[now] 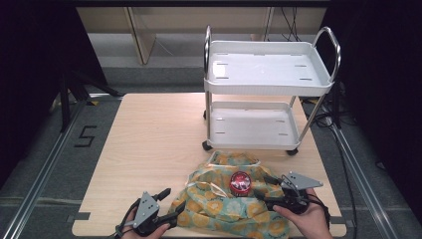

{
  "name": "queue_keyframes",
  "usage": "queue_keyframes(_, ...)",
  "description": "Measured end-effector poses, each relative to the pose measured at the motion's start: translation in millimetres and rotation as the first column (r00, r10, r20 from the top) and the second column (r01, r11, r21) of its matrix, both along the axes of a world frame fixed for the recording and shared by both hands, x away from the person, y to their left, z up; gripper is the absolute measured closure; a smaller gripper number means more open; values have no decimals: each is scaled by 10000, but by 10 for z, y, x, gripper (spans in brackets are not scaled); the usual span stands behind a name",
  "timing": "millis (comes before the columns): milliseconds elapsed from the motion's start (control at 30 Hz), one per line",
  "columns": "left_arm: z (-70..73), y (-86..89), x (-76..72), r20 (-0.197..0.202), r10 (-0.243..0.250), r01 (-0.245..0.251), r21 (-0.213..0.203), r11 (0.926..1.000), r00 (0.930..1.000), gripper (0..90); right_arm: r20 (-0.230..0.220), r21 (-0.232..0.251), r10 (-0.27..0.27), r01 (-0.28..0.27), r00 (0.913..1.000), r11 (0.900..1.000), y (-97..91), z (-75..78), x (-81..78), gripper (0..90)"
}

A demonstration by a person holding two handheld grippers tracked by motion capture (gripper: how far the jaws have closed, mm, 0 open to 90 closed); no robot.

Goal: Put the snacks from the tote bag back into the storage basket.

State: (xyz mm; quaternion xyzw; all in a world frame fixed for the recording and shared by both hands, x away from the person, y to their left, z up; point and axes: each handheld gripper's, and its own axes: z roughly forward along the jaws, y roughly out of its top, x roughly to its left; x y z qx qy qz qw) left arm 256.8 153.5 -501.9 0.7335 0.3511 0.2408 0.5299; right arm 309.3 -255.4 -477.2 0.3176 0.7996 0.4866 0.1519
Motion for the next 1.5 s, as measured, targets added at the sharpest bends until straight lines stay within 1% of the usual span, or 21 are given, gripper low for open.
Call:
queue_keyframes(100, -1, -3, 5, 85, -64, 63, 80, 9999, 9999, 324, 37, -36, 85, -85, 10000, 10000, 6, 3, 12, 344)
queue_keyframes(133, 0, -3, -5, 5, 43, -43, 67, 10000, 10000, 320, -503, 238, 57, -45, 9987, 9997, 33, 8, -11, 331)
queue_keyframes(167, 1, 5, 12, 215, -110, 107, 134, 9999, 9997, 319, -484, 177, 46, -37, 9988, 9998, 32, 12, -6, 325)
queue_keyframes(200, -3, 1, 9, 174, -62, 61, 27, 10000, 9998, 319, -484, 177, 46, -37, 9988, 9998, 32, 12, -6, 325)
queue_keyframes(233, -2, 5, 6, 129, -32, 31, 77, 10000, 9999, 318, -215, 105, 55, -53, 9998, 9999, 34, 5, 14, 317)
queue_keyframes(300, -2, 4, -5, -5, 58, -58, 74, 10000, 10000, 318, -388, 45, 166, -164, 9991, 9999, 46, 13, 40, 299)
queue_keyframes(367, -3, 1, -3, 9, 28, -28, 74, 10000, 10000, 318, -265, -7, 233, -234, 9994, 9997, 57, 20, 74, 287)
queue_keyframes(400, -3, 1, -3, 9, 28, -28, 74, 10000, 10000, 318, -503, 67, 164, -161, 9986, 9998, 78, 27, 67, 286)
queue_keyframes(467, -4, 2, -3, 11, 9, -9, 85, 10000, 10000, 318, -245, -57, 303, -304, 9992, 9995, 77, 30, 105, 284)
queue_keyframes(500, -3, 4, -3, 27, -6, 5, 93, 10000, 10000, 318, -510, -162, 310, -318, 9982, 9994, 103, 37, 121, 282)
queue_keyframes(567, -3, 6, -2, 26, -13, 13, 104, 9999, 10000, 318, -417, -232, 315, -325, 9986, 9992, 109, 32, 144, 281)
queue_keyframes(600, 0, 18, 10, 142, -127, 123, 275, 9995, 9998, 318, -609, -153, 331, -341, 9976, 9993, 141, 33, 141, 275)
queue_keyframes(633, -7, 3, -3, -26, 4, -4, 24, 10000, 10000, 318, -609, -153, 331, -341, 9976, 9993, 141, 33, 141, 275)
queue_keyframes(667, -8, 8, 10, 84, -113, 113, 57, 9999, 9999, 318, -356, -231, 380, -388, 9986, 9990, 150, 25, 160, 270)
queue_keyframes(700, -5, 2, -4, -36, 11, -11, 39, 10000, 10000, 318, -513, -192, 471, -481, 9976, 9987, 172, 24, 153, 266)
queue_keyframes(867, -2, 11, 12, 193, -217, 213, 191, 9996, 9996, 318, -603, -467, 746, -774, 9954, 9959, 266, 3, 176, 254)
queue_keyframes(900, 0, 19, 19, 264, -283, 275, 303, 9992, 9993, 318, -418, -553, 753, -775, 9963, 9955, 309, -12, 187, 252)
queue_keyframes(1000, -9, -6, -1, 61, -110, 111, -145, 9998, 9999, 318, -538, -615, 828, -861, 9951, 9944, 342, -15, 191, 244)
queue_keyframes(1033, -2, 6, 8, 172, -203, 201, 63, 9998, 9996, 318, -534, -645, 848, -882, 9950, 9940, 365, -20, 208, 235)
queue_keyframes(1167, -7, -4, 3, 111, -153, 155, -115, 9998, 9998, 318, -624, -750, 942, -988, 9936, 9923, 397, -33, 237, 214)
queue_keyframes(1500, -3, 1, -10, 14, -69, 70, -81, 9999, 10000, 318, -579, -1003, 983, -1037, 9935, 9895, 521, -65, 314, 199)
